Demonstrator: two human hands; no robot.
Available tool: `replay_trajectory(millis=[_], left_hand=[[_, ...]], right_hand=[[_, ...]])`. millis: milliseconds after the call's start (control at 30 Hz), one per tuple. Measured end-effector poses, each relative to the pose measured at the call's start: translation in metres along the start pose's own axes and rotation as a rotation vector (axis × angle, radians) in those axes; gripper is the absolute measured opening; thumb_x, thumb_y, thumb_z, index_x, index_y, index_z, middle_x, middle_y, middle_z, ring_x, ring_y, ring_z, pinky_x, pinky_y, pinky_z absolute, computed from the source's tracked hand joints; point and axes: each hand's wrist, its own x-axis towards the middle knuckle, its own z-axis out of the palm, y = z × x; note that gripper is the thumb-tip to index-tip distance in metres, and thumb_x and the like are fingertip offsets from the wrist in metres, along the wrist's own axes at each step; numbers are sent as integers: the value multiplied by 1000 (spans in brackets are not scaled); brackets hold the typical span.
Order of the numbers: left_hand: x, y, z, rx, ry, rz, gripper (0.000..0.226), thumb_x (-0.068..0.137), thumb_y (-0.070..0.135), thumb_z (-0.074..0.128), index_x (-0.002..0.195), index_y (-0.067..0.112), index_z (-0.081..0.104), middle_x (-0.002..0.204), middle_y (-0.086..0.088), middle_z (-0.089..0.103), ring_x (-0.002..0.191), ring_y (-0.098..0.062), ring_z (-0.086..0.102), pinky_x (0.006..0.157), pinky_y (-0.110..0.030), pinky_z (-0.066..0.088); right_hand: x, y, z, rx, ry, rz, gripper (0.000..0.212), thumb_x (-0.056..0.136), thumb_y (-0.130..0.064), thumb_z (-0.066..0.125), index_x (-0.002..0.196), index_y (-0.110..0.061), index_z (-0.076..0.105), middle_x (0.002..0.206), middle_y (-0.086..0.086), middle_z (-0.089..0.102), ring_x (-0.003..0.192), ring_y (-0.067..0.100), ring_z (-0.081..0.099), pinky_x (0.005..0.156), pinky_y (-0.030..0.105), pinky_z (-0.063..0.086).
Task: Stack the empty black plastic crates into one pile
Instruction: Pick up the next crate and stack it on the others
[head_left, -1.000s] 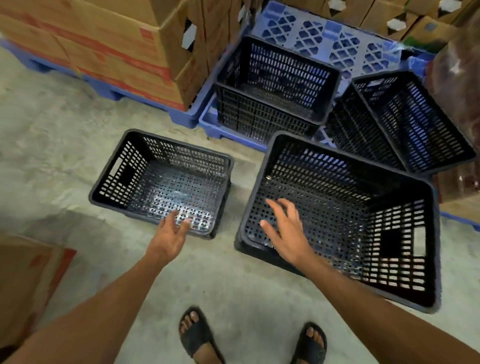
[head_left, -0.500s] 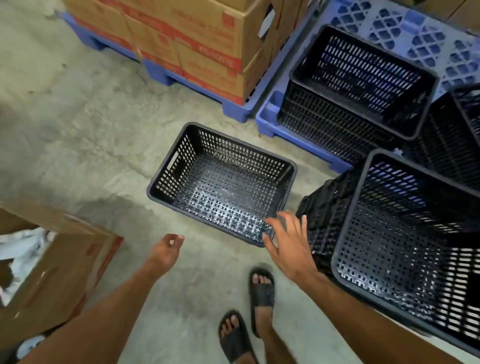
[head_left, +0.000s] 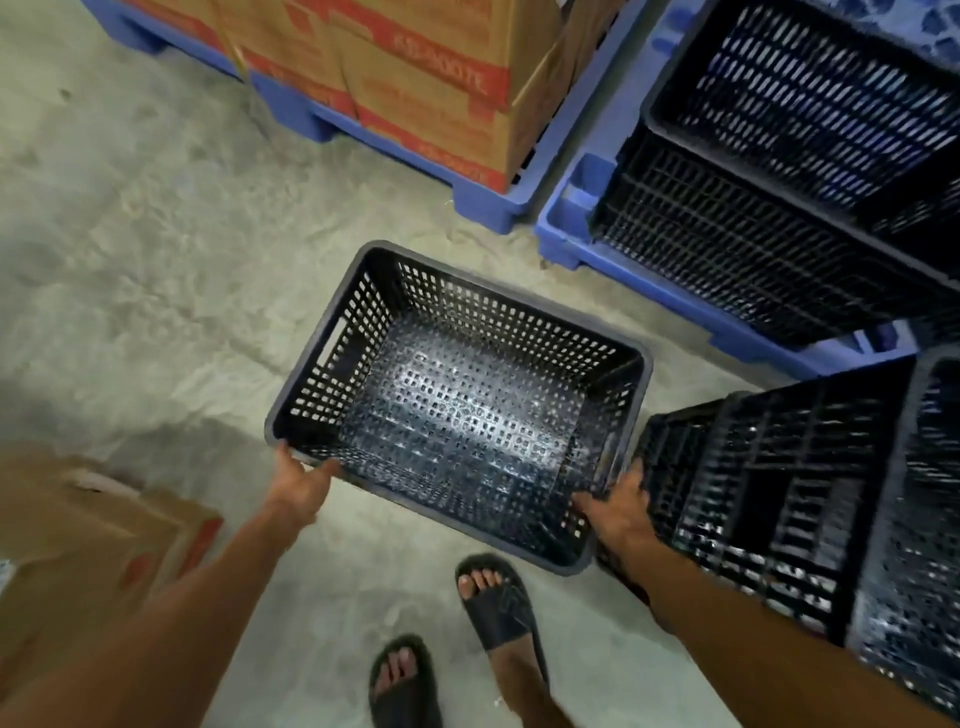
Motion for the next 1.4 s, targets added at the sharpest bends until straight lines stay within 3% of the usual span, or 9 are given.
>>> replay_trajectory(millis=[67, 167, 300, 400, 600, 933, 1133, 1233, 1400], left_hand=[[17, 2, 1, -83, -16, -50, 66, 93, 24, 59, 146, 27, 20, 134, -12, 46, 115, -36, 52, 81, -50, 53], [34, -1, 13, -147, -75, -102, 43, 95, 19, 55, 134, 13, 38, 129, -15, 52, 103, -30, 52, 86, -47, 51], [51, -9, 29, -369, 100, 7, 81, 78, -8, 61, 128, 38, 16, 135, -16, 50, 104, -38, 62, 58, -41, 59], [48, -5, 27, -465, 209, 14, 83, 72, -17, 61, 137, 17, 20, 133, -17, 43, 97, -33, 57, 51, -39, 59], [7, 24, -12, -499, 209, 78, 80, 74, -18, 55, 138, 17, 22, 113, -7, 42, 85, -26, 57, 54, -42, 59], [-157, 101, -153, -490, 207, 264, 73, 66, -6, 68, 123, 19, 28, 117, -27, 56, 79, -44, 66, 43, -40, 58], [-269, 148, -213, -472, 128, 343, 73, 60, -3, 71, 120, 12, 33, 86, -29, 65, 42, -30, 66, 41, -40, 56], [-328, 168, -225, -443, 44, 361, 75, 55, 2, 72, 121, 1, 36, 82, -30, 67, 43, -34, 67, 41, -38, 56], [-416, 193, -209, -431, -44, 463, 60, 63, 0, 73, 106, 12, 33, 82, -26, 62, 38, -30, 64, 38, -34, 55]], right_hand=[[18, 5, 9, 75, 1, 36, 100, 92, -20, 62, 152, -18, -17, 154, 24, 29, 134, 42, 41, 108, 44, 38], [35, 15, 22, 139, 3, 60, 84, 92, -12, 60, 153, -15, 3, 140, 22, 48, 120, 40, 53, 102, 49, 45], [49, 28, 36, 124, 63, 46, 55, 91, 3, 50, 138, -9, 24, 114, 16, 53, 107, 41, 56, 91, 50, 51], [44, 24, 33, 269, 98, 35, 41, 88, 11, 43, 121, -13, 39, 106, 14, 56, 99, 34, 57, 85, 43, 52], [-2, -1, 10, 466, 246, 30, 44, 88, 11, 40, 122, -14, 50, 102, 12, 58, 94, 34, 56, 93, 50, 51], [-185, -97, -85, 597, 318, -159, 36, 85, 6, 44, 113, -13, 53, 87, 7, 60, 71, 22, 53, 62, 31, 47], [-296, -115, -178, 631, 390, -220, 38, 79, 4, 50, 112, -16, 55, 97, 23, 64, 79, 35, 59, 67, 44, 49], [-355, -102, -227, 683, 470, -254, 36, 77, 6, 52, 105, -17, 55, 99, 21, 66, 89, 41, 61, 76, 47, 53], [-423, -62, -292, 787, 545, -264, 31, 87, 8, 49, 110, -13, 53, 91, 8, 58, 75, 21, 53, 72, 37, 47]])
